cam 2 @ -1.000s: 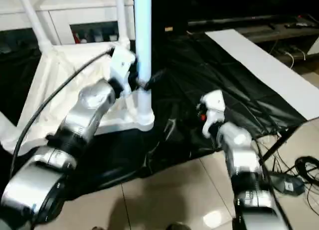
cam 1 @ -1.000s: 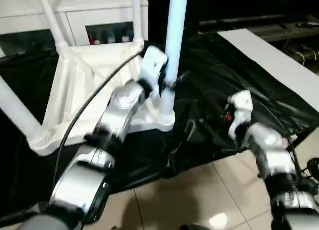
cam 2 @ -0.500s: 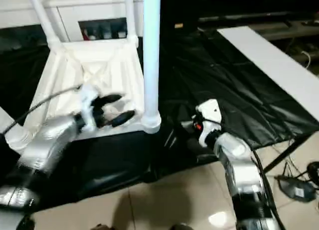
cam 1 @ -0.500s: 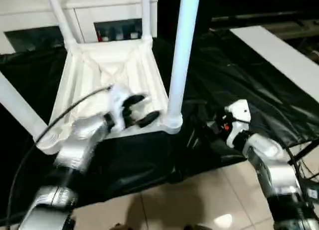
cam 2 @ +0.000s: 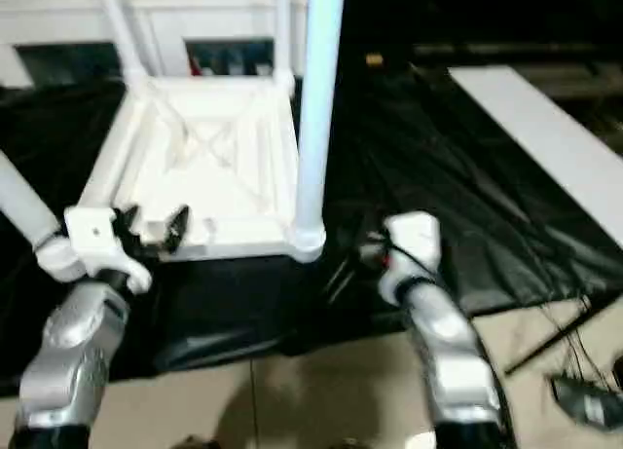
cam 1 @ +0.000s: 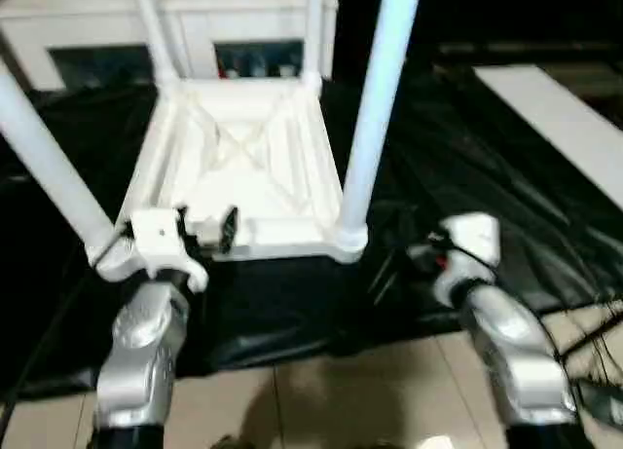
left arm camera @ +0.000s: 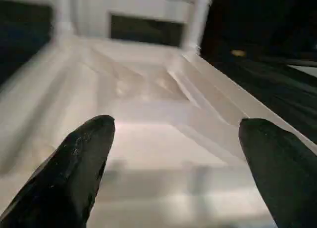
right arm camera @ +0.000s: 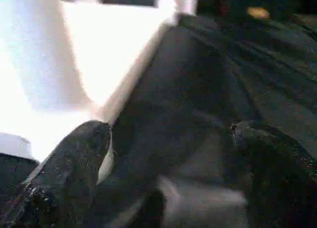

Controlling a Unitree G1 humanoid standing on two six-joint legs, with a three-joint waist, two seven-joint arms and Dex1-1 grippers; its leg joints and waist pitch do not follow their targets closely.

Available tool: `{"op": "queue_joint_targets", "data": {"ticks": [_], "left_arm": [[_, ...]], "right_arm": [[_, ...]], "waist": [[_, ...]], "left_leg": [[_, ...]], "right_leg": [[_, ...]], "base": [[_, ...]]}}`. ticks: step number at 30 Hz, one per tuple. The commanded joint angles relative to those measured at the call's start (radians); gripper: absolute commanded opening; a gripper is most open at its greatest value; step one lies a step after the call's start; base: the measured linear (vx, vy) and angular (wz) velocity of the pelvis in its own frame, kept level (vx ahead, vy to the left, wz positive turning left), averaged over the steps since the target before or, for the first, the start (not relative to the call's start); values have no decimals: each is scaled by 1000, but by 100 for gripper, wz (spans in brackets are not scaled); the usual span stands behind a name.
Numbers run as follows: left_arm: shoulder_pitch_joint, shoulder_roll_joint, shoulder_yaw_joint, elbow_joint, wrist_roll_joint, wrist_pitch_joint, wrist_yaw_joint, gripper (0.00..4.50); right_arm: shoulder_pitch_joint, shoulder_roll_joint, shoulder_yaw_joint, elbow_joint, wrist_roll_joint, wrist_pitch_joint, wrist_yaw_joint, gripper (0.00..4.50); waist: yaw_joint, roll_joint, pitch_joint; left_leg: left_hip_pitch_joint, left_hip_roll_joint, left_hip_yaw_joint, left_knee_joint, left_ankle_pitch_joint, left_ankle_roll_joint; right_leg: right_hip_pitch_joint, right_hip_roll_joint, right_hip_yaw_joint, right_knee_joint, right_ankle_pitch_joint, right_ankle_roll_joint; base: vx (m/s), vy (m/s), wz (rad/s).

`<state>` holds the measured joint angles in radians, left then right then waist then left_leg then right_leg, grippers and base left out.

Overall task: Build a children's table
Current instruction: Rotate table base

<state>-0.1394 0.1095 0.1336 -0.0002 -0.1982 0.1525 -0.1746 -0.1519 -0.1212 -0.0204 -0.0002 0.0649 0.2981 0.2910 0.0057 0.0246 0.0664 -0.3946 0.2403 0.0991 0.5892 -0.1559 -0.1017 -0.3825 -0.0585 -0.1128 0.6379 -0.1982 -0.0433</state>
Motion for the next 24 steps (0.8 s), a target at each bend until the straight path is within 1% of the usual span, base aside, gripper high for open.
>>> {"op": "queue_joint_targets", "data": {"ticks": [1, 2, 3, 4, 5, 6, 7, 8, 9, 10, 11, 12, 13, 14, 15, 16, 17, 18, 19, 20, 21, 22, 23, 24], "left_arm": [[-15, -1, -19, -35, 18, 23, 4, 450], [-18, 3, -21, -46, 14, 49, 2, 450], [-18, 3, -21, -46, 14, 49, 2, 450], [-16, 2, -17, -55, 21, 61, 16, 450], [-15, 3, -15, -54, 24, 68, 21, 450], [-4, 1, -18, -48, 39, 63, 32, 450], [0, 1, -23, -43, 45, 67, 35, 450], [4, 0, -33, -43, 54, 63, 41, 450], [5, 0, -35, -43, 56, 63, 42, 450], [10, -2, -42, -46, 63, 61, 47, 450], [14, -4, -45, -50, 67, 60, 53, 450], [21, -9, -48, -59, 65, 61, 57, 450], [28, -13, -46, -67, 58, 70, 59, 450], [34, -14, -46, -78, 57, 80, 62, 450], [41, -13, -50, -88, 51, 91, 52, 450], [42, -11, -52, -92, 52, 96, 51, 450], [40, -10, -51, -91, 56, 96, 54, 450], [37, -13, -49, -86, 61, 92, 59, 450], [38, -14, -49, -84, 62, 89, 60, 450], [39, -11, -51, -83, 66, 85, 58, 450], [38, -9, -54, -82, 69, 83, 59, 450], [39, -16, -54, -81, 67, 82, 64, 450], [40, -17, -56, -83, 69, 82, 67, 450], [42, -20, -58, -88, 67, 88, 68, 450]], "right_arm": [[5, -22, 12, -30, -23, 25, -2, 447], [13, -26, 24, -38, -17, 25, 19, 447], [13, -26, 24, -38, -17, 25, 19, 447], [30, -23, 34, -61, -5, 18, 35, 447], [39, -20, 37, -74, 6, 19, 44, 447], [58, -14, 45, -106, 19, 29, 52, 447], [59, -15, 48, -113, 17, 36, 50, 447], [60, -19, 50, -117, 15, 41, 50, 447], [59, -21, 50, -118, 15, 42, 51, 447], [59, -25, 53, -120, 16, 45, 56, 447], [59, -29, 56, -120, 17, 47, 63, 447], [58, -37, 63, -121, 20, 50, 72, 447], [58, -41, 68, -122, 27, 53, 78, 447], [55, -50, 75, -122, 31, 59, 89, 447], [53, -59, 87, -124, 31, 58, 113, 447], [52, -62, 90, -124, 32, 58, 122, 447], [47, -66, 95, -118, 21, 56, 122, 447], [41, -72, 99, -110, 10, 55, 120, 447], [40, -71, 99, -109, 13, 55, 124, 447], [37, -69, 99, -111, 18, 60, 125, 447], [34, -69, 98, -112, 21, 64, 125, 447], [30, -70, 98, -109, 27, 62, 130, 447], [28, -74, 101, -103, 23, 57, 133, 447], [26, -80, 106, -94, 18, 51, 133, 447]], "waist": [[3, -1, -33], [15, -43, -24], [45, -64, -51], [66, -63, -73], [77, -51, -73], [63, -46, -67], [62, -16, -76], [54, -27, -72], [52, -23, -62], [50, -21, -58], [45, -19, -53], [35, -16, -46], [31, -12, -47], [21, -11, -39], [6, -6, -33], [5, 2, -30], [-1, 4, -22], [-8, -18, -30], [-4, -28, -29], [2, -38, -31], [11, -49, -38], [23, -61, -47], [29, -55, -55], [22, -46, -61]], "left_leg": [[38, 87, 13, -150, -676, 43], [105, -77, 104, 70, -540, 21], [10, -83, 88, 106, -225, 77], [-37, -67, 62, 64, -143, 73], [-10, -39, 51, 6, -115, 67], [-3, -39, 44, -23, -121, 86], [5, -34, 35, -31, -121, 85], [9, -36, 40, -30, -155, 89], [25, -41, 44, -33, -248, 76], [35, -39, 45, -35, -292, 68], [56, -36, 43, -42, -373, 58], [81, -30, 37, -53, -468, 55], [99, -25, 36, -55, -511, 58], [114, -11, 26, -71, -580, 68], [128, 13, 13, -90, -682, 70], [127, 32, 2, -108, -734, 66], [119, 51, -6, -132, -794, 63], [123, 50, -4, -142, -824, 52], [130, -20, 34, -82, -704, 44], [129, -42, 48, -52, -591, 57], [103, -52, 53, -35, -465, 78], [57, -50, 49, -39, -314, 102], [55, -37, 45, -60, -259, 113], [75, -20, 39, -75, -255, 119]], "right_leg": [[0, -46, 63, -44, -238, -128], [-94, -67, 37, -210, -685, -60], [-6, -127, 115, -198, -978, 126], [51, -140, 149, -153, -895, 180], [24, -111, 141, -139, -695, 213], [21, -77, 110, -122, -434, 173], [26, -64, 89, -117, -313, 125], [23, -61, 84, -126, -328, 117], [20, -62, 76, -143, -486, 108], [16, -63, 73, -153, -568, 107], [17, -62, 62, -168, -679, 107], [19, -54, 41, -184, -732, 103], [21, -51, 31, -191, -729, 94], [30, -50, 12, -197, -693, 72], [43, -48, -5, -192, -633, 52], [56, -50, -3, -173, -577, 39], [66, -48, -1, -141, -522, 27], [72, -72, 30, -108, -426, -18], [53, -95, 35, -184, -668, -6], [54, -113, 43, -209, -780, 5], [79, -128, 58, -211, -827, 13], [114, -130, 62, -201, -843, 38], [113, -111, 54, -186, -720, 21], [99, -85, 42, -166, -561, -26]], "base": [[11, -198, 26], [9, -80, 14], [52, -156, -1], [43, -132, -7], [43, -132, -7], [-7, -105, 8], [-17, -89, 0], [-17, -89, 0], [-15, -52, 1], [0, 0, 0], [0, 0, 0], [0, 0, 0], [0, 0, 0], [0, 0, 0], [18, 50, -9], [42, 55, -15], [42, 55, -15], [52, 19, -15], [0, 0, 0], [0, 0, 0], [68, -1, -6], [85, 12, -11], [85, 12, -11], [94, 15, -2]]}}
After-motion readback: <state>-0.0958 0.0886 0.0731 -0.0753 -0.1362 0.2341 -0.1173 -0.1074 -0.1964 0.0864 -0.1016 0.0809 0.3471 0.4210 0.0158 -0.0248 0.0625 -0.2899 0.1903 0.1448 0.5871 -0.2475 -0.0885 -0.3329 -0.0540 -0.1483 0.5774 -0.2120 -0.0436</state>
